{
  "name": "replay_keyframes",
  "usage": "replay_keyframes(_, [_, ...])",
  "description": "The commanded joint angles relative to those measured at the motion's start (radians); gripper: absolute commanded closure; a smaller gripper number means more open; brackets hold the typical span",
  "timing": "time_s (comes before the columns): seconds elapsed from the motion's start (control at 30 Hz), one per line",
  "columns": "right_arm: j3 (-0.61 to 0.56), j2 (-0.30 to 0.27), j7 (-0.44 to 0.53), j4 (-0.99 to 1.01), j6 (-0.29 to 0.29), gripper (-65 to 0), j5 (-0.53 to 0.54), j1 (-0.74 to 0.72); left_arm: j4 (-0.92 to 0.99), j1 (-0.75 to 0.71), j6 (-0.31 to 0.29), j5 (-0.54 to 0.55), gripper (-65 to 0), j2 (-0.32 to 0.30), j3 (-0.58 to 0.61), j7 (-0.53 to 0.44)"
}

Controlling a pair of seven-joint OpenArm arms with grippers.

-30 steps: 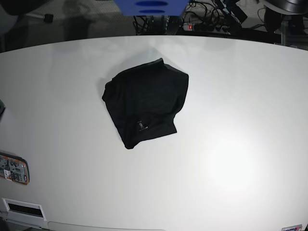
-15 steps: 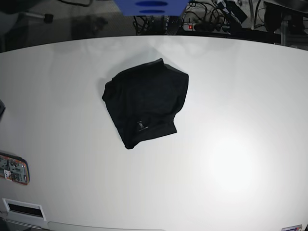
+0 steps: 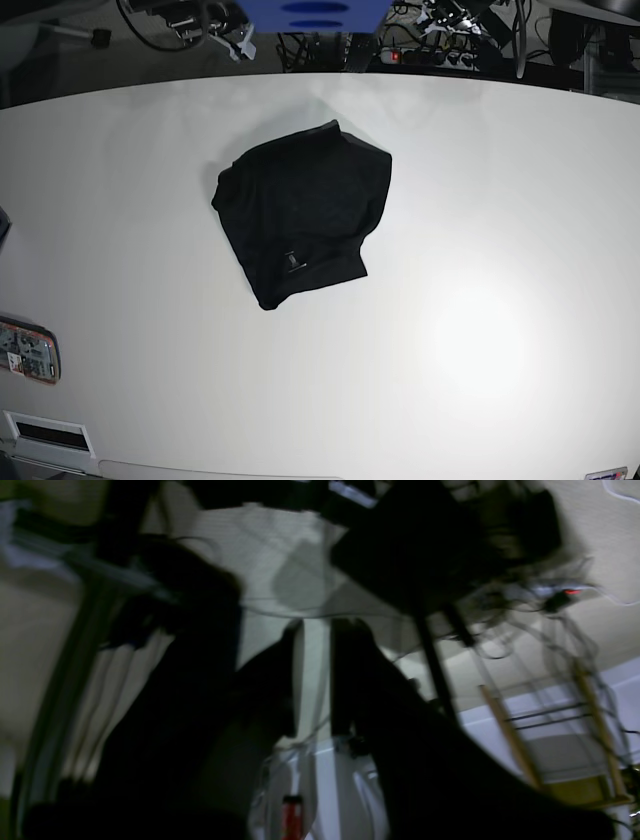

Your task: Fold the T-shirt properly

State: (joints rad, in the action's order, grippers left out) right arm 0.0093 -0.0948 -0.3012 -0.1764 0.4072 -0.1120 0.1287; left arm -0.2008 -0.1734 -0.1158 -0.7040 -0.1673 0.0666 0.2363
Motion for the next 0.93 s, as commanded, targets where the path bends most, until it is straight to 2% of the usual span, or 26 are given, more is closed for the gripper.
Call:
replay_keyframes(0.0, [0.011, -0.023, -0.011, 0.010, -0.006, -29.1, -0.018, 0.032, 0.007, -0.007, 0.001, -0.003, -9.2, -0.008, -0.003, 0.016])
replay_keyframes(0.13, [0.039, 0.036, 0.049, 0.010, -0.006, -29.1, -0.018, 0.032, 0.013, 0.030, 0.001, -0.004, -9.2, -0.008, 0.000, 0.016])
replay_keyframes(0.23, [0.041, 0.086, 0.081, 0.010, -0.006, -29.1, -0.018, 0.032, 0.011, 0.033, 0.003, -0.029, -9.2, -0.016, 0.051, 0.018])
replay_keyframes(0.33, [0.041, 0.111, 0.106, 0.010, -0.006, -29.1, -0.019, 0.030, 0.013, 0.035, 0.003, -0.039, -9.2, -0.031, 0.080, 0.019])
replay_keyframes(0.9, [0.037, 0.099, 0.101, 0.019, -0.006, -29.1, -0.022, 0.025, 0.013, 0.070, 0.003, -0.030, -9.2, -0.036, 0.074, 0.019])
